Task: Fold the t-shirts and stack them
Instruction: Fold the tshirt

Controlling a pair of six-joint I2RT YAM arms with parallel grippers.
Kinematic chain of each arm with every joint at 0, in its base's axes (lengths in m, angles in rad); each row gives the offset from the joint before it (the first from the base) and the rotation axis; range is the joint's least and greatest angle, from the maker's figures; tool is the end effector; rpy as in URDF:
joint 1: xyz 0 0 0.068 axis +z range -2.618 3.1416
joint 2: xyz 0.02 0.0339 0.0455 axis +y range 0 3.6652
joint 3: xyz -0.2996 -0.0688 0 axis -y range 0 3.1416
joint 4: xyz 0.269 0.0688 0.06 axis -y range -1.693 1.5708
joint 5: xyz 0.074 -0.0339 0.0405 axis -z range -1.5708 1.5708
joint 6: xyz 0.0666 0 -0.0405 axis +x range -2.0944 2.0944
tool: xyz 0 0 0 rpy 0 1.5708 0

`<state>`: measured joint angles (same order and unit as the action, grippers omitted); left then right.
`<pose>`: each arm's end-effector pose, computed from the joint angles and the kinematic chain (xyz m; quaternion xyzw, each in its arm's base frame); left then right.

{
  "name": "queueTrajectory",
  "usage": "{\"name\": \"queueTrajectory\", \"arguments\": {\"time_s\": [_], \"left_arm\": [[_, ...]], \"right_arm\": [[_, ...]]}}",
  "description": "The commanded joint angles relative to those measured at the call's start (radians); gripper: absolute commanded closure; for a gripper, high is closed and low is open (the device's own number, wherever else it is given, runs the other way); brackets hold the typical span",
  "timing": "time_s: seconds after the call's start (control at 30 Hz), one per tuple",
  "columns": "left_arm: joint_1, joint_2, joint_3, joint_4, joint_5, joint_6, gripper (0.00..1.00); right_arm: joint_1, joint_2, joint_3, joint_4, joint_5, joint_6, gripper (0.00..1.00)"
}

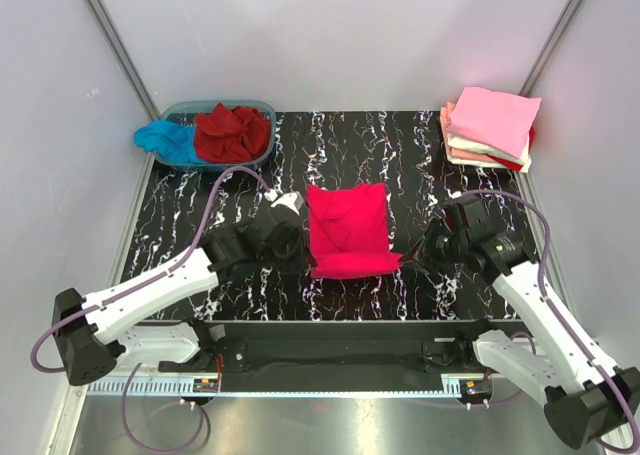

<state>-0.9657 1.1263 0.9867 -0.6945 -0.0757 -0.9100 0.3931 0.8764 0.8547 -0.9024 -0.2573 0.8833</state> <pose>0.1522 -0.2112 0.3020 0.0123 0.9323 -0.2692 0.2413 0.1615 0.0853 0.2874 0.1886 0.9221 0.2854 0.1806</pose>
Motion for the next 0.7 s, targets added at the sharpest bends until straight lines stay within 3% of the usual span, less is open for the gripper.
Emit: {"name": "queueTrajectory", "arguments": {"time_s": [0.0,0.43,0.67], "left_arm": [[0.062,0.020,0.059,-0.008,0.000,0.075,0.99],[0.295,0.223,0.228,0.035,0.168,0.263,0.98],[0.381,0.392,0.357,0.049,0.238,0.310,0.99]], "right_arm": [[0.003,0.068,0.086,0.034,0.082,-0.047,1.00],[-0.017,0.372,0.299,0.132,0.168,-0.124,1.00],[-0.114,0.519,0.449,0.145,0.148,-0.207,1.00]]}}
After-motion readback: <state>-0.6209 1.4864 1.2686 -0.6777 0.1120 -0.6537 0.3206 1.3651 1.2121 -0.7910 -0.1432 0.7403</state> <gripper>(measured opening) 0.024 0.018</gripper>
